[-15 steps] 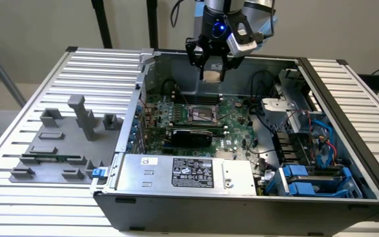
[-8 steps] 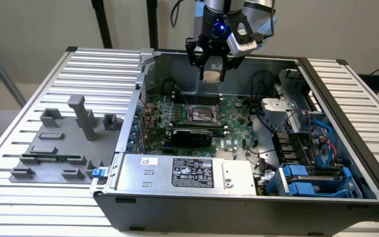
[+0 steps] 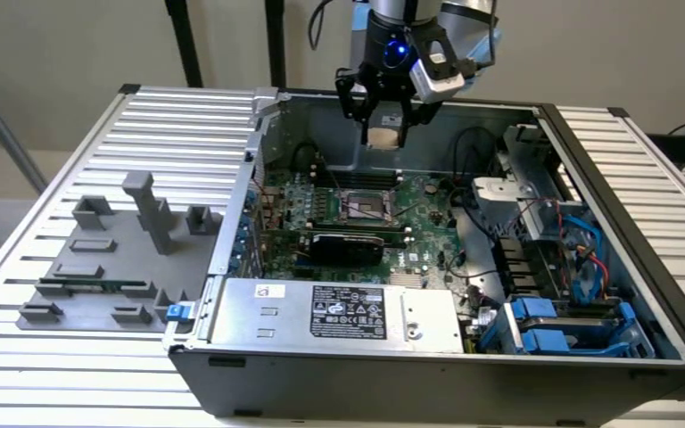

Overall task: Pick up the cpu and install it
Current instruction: 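Place the cpu into insertion slot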

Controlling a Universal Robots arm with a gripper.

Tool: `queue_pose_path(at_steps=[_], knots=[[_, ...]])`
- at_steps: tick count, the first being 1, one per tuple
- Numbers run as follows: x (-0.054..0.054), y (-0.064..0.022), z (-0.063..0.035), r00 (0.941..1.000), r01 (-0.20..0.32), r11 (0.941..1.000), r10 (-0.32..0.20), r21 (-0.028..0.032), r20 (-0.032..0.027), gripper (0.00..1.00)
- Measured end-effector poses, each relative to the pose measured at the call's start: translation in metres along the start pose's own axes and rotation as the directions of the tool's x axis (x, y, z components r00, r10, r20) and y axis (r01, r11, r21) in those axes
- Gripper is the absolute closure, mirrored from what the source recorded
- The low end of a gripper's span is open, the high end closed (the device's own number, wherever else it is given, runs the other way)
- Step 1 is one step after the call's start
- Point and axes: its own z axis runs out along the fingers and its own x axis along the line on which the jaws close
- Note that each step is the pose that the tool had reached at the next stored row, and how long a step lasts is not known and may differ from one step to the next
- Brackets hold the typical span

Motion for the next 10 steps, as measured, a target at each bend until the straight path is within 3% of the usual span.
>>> queue_pose_path(at_steps=[7, 10], knots=[[0.0001, 0.0000, 0.0002, 1.0000, -0.003, 1.0000, 0.003, -0.0001, 0.0001, 0.45], [0.0002, -0.0001, 0.0013, 0.9988, -0.049, 0.9988, 0.049, 0.0003, 0.0027, 0.45]])
